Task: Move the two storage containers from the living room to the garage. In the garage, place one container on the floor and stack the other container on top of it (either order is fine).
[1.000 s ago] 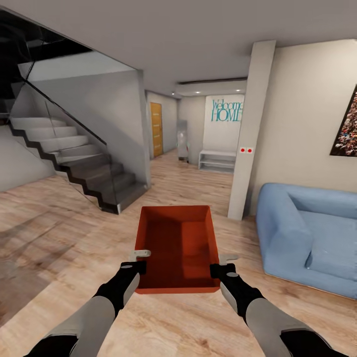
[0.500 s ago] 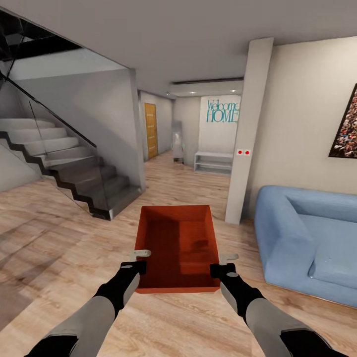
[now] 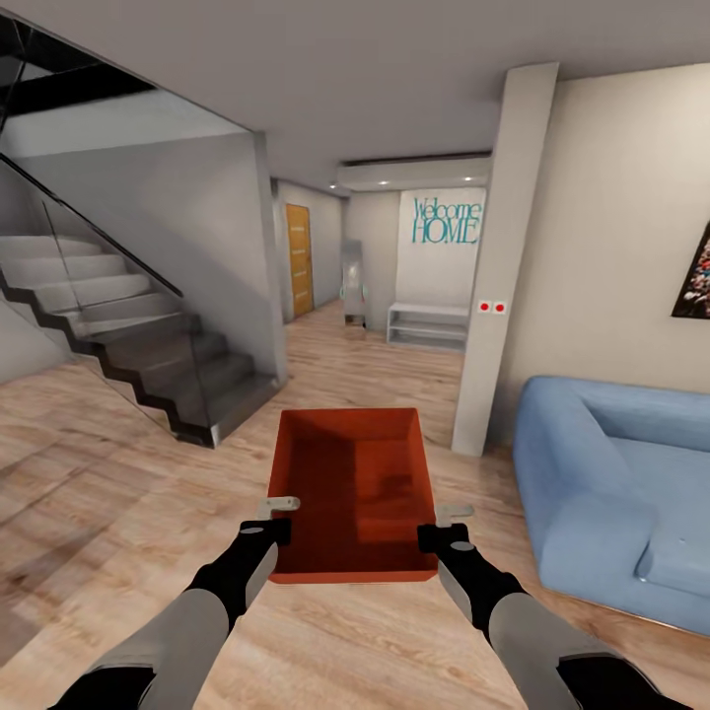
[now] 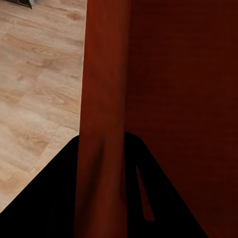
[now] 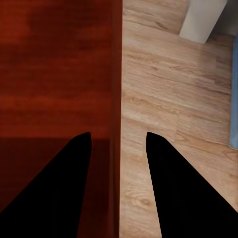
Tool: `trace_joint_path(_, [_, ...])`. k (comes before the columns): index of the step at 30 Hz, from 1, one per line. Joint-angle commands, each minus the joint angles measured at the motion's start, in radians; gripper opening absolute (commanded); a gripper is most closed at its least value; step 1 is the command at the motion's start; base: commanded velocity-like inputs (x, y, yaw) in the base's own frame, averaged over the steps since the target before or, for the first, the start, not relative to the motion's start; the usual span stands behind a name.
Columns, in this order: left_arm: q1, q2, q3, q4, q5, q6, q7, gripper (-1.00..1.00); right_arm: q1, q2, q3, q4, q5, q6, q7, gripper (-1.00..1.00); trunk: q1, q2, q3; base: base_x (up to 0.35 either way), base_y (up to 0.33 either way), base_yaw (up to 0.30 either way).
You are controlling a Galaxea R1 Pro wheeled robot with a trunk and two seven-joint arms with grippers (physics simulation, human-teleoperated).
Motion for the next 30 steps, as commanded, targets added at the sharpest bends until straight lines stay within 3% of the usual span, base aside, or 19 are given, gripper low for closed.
trace_joint_path(1, [0.000,-0.002,0.002,-0.004,-0.002,-0.048,-0.003,-1.00,0.000,0.010,-0.004,0.003,-0.012,0.002,0.002,-1.00,0.001,-0.001,0.000,0.322,0.000,0.000])
trace_joint_path(30, [-0.001,-0.002,0.002,-0.005,-0.004,-0.048,-0.003,-1.00,0.000,0.009,-0.004,0.002,-0.012,0.000,0.002,-1.00,0.001,-0.001,0.000,0.322,0.000,0.000])
